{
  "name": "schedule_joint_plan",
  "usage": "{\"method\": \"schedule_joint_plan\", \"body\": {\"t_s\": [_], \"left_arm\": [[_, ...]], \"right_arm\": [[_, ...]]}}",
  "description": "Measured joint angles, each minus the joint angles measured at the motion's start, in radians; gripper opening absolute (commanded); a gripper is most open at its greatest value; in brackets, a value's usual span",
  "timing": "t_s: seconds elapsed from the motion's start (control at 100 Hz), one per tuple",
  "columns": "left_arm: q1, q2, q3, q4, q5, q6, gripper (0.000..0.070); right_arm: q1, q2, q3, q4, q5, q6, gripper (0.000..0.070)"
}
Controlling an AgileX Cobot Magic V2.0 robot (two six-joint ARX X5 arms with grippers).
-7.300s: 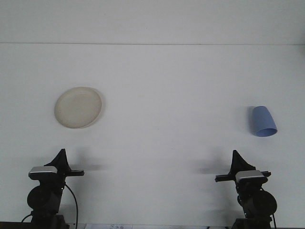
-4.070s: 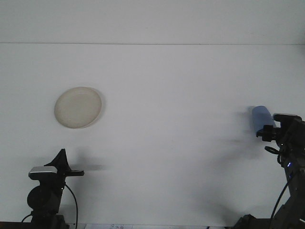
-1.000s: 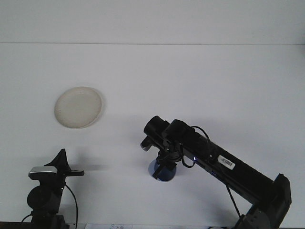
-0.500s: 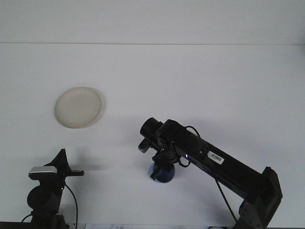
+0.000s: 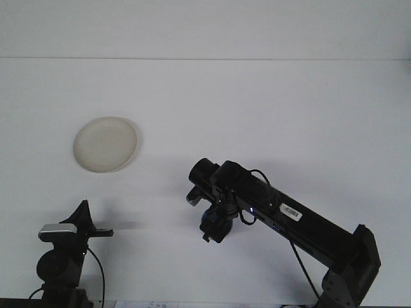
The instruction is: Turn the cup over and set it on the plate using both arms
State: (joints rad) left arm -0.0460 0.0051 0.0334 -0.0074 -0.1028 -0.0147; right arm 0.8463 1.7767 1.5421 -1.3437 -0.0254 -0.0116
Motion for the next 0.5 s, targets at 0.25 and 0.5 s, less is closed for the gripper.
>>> {"method": "schedule_joint_plan", "body": {"t_s": [0.25,0.5], "left_arm": [[0.0,0.0,0.0,0.0,0.0,0.0,0.0012],[0.0,0.0,0.0,0.0,0.0,0.0,0.0012]], "right_arm": [[0.0,-0.049,0.0,0.116,0.0,0.001,0.0528],[-0.026,-0.199,0.0,0.136,0.08,0.002,0.0527]]}}
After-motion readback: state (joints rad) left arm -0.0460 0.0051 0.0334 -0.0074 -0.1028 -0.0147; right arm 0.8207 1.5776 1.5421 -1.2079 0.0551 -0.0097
